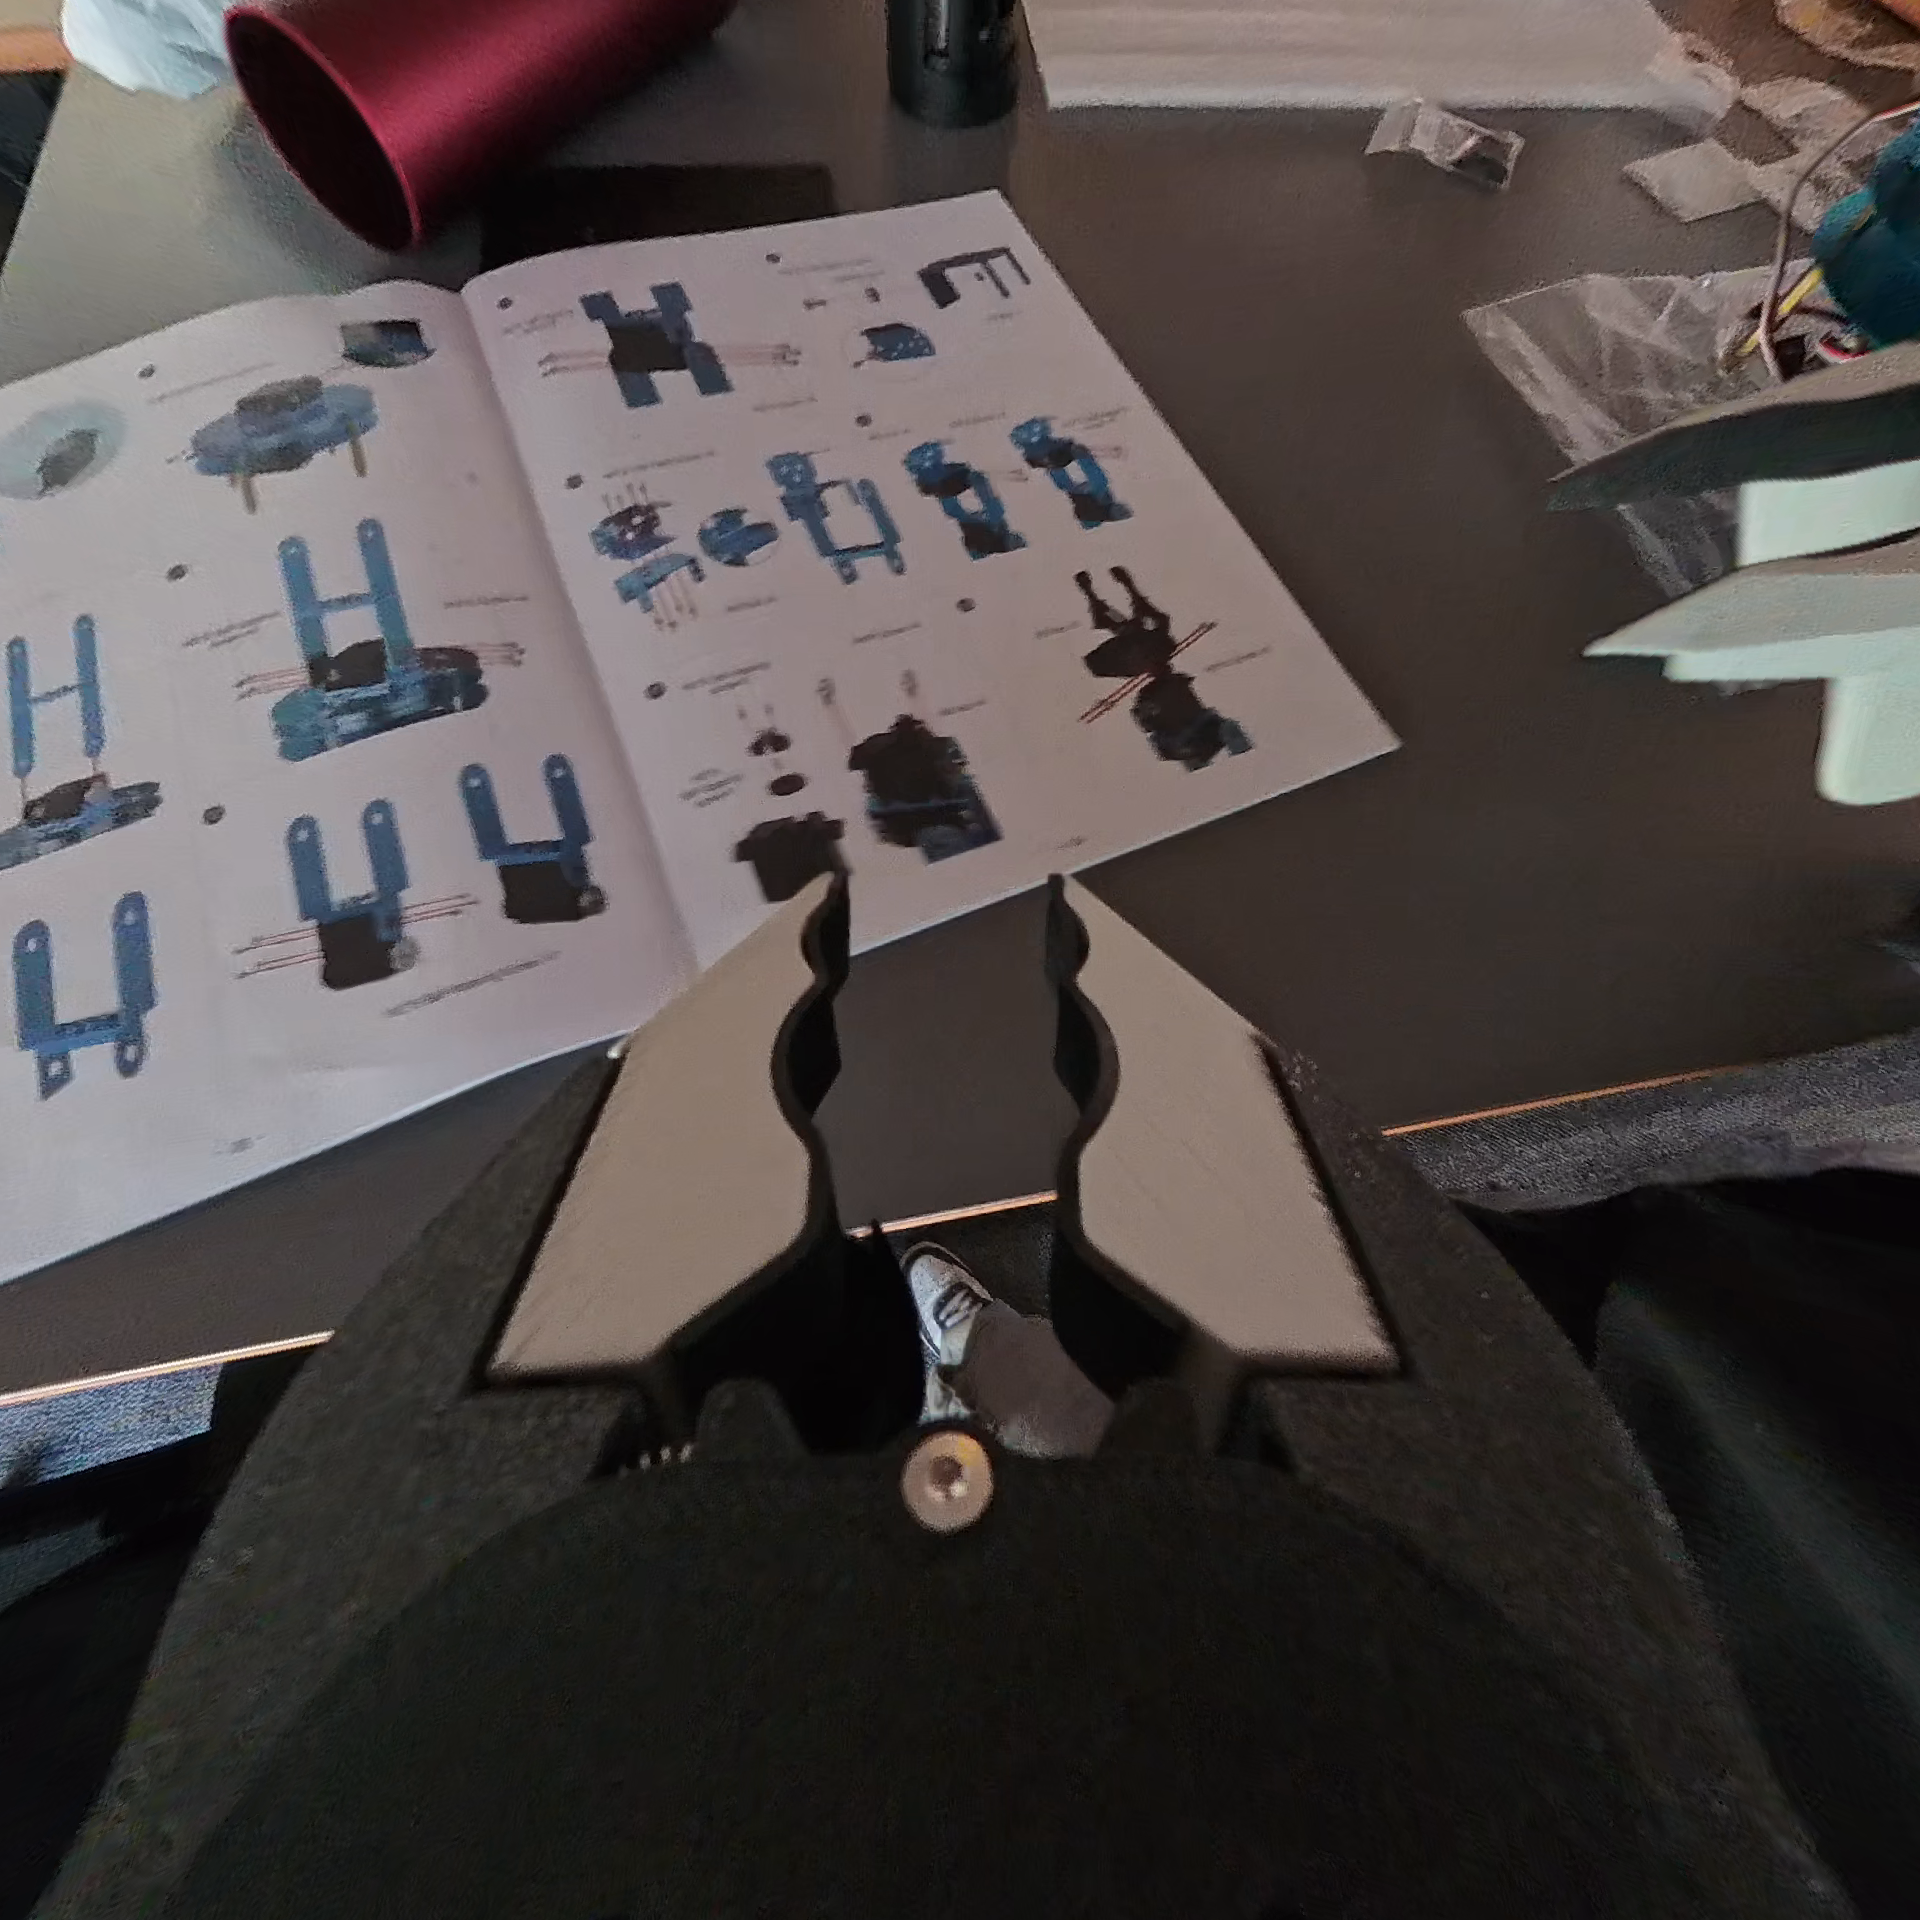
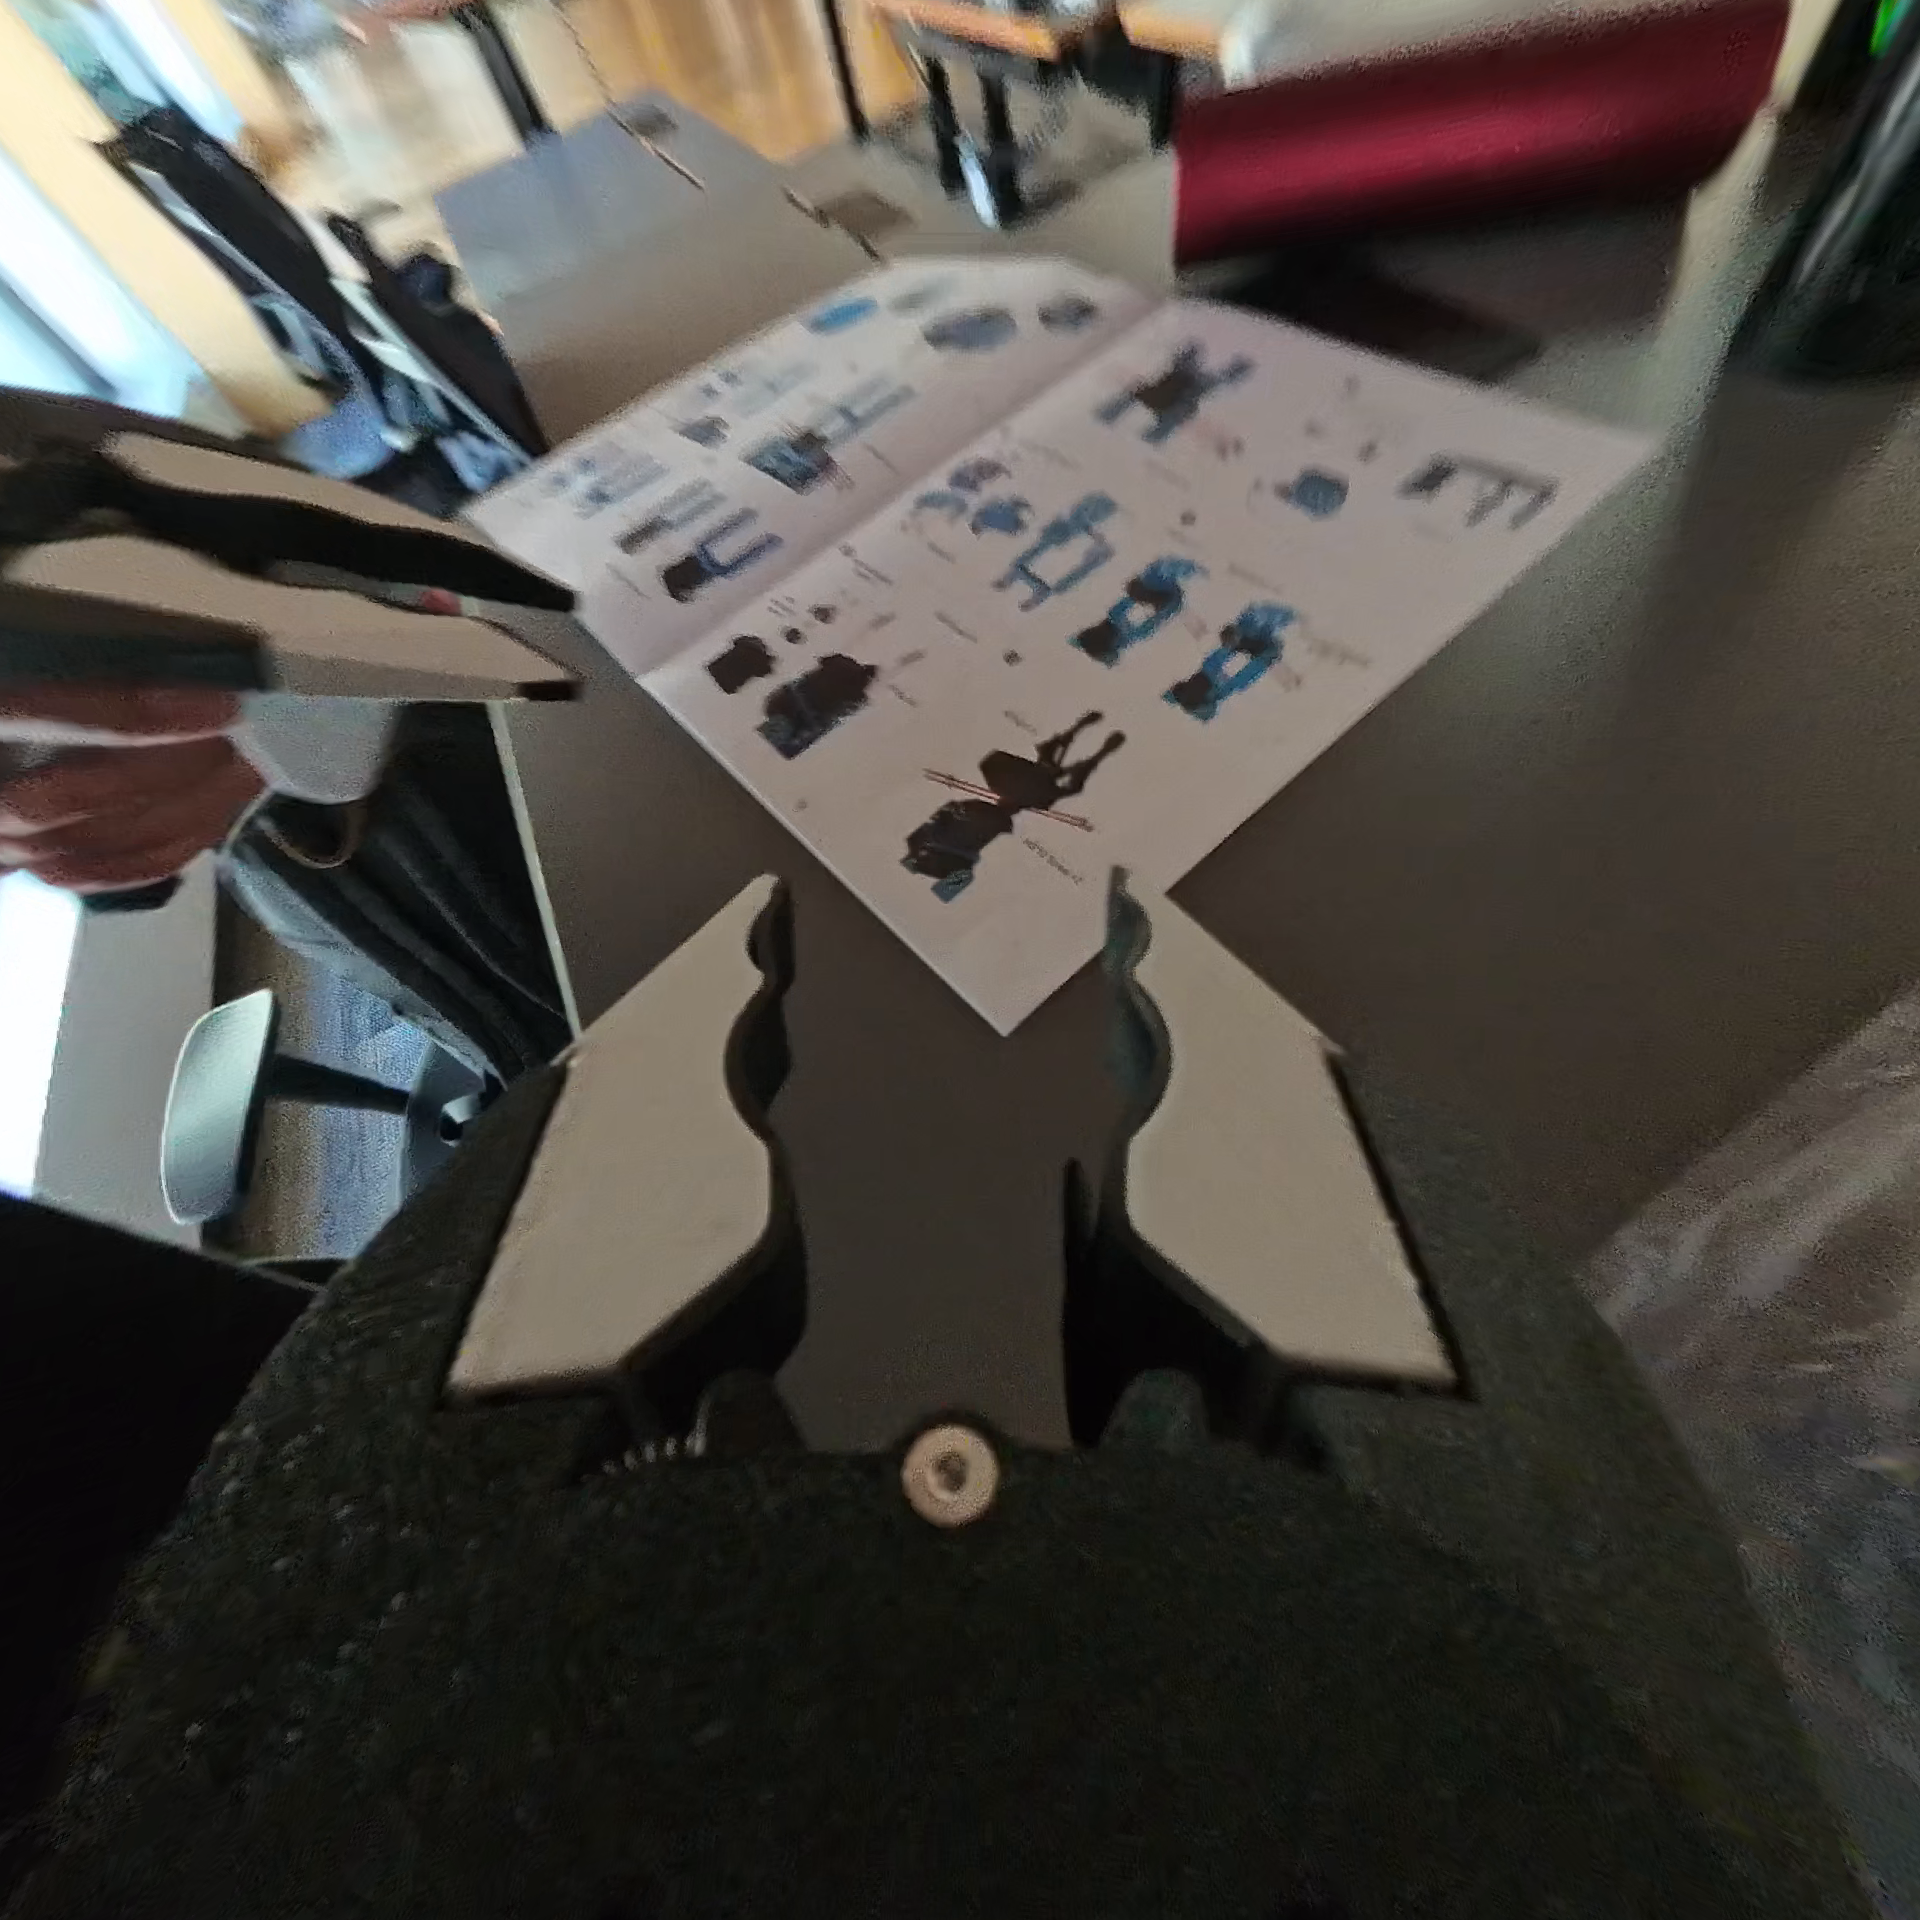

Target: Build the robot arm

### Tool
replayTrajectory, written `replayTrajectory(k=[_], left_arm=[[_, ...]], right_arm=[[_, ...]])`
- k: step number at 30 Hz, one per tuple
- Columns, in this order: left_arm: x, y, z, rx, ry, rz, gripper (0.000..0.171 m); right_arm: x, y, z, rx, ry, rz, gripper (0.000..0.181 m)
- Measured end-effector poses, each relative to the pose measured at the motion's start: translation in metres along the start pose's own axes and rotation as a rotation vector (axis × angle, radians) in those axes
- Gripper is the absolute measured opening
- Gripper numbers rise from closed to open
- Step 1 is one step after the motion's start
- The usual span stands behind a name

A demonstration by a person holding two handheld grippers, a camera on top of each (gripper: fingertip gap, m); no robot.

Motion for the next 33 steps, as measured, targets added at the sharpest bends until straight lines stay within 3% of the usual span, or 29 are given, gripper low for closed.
replayTrajectory(k=[2,6,8,12,17,19,24,30,31,33], left_arm=[[-0.019,0.004,-0.004,-0.015,-0.011,-0.023,0.037],[-0.042,0.017,-0.005,-0.012,-0.041,-0.092,0.036],[-0.044,0.03,-0.007,-0.036,-0.019,-0.123,0.035],[-0.037,0.055,0.0,-0.061,0.012,-0.175,0.034],[-0.029,0.07,-0.008,-0.116,0.014,-0.227,0.035],[-0.033,0.07,-0.012,-0.102,0.067,-0.22,0.028],[-0.046,0.063,-0.019,-0.118,0.054,-0.27,0.012],[-0.083,0.054,-0.024,-0.133,0.12,-0.166,0.026],[-0.087,0.053,-0.022,-0.129,0.13,-0.149,0.032],[-0.089,0.052,-0.021,-0.13,0.132,-0.14,0.035]], right_arm=[[-0.001,0.023,-0.003,-0.083,0.07,-0.031,0.064],[-0.004,0.044,0.0,-0.109,-0.014,-0.121,0.053],[0.002,0.053,-0.01,-0.185,-0.003,-0.157,0.056],[0.014,0.065,-0.01,-0.203,0.08,-0.142,0.064],[0.024,0.088,-0.014,-0.286,0.002,-0.119,0.068],[0.028,0.086,-0.018,-0.328,-0.066,-0.141,0.059],[0.028,0.084,-0.02,-0.332,-0.082,-0.133,0.059],[0.026,0.083,-0.015,-0.374,-0.041,-0.153,0.064],[0.02,0.087,-0.007,-0.343,-0.029,-0.126,0.069],[0.0,0.098,0.016,-0.24,-0.038,-0.039,0.062]])
Point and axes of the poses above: each gripper's, where its closed fingertips meet, y out along the fingers, z out of its top, x = y × z across the jaws, the point moved 1 cm from there along -y, back along the fingers, and after that the axes turned 9 degrees about z, right-handed, at the moved point
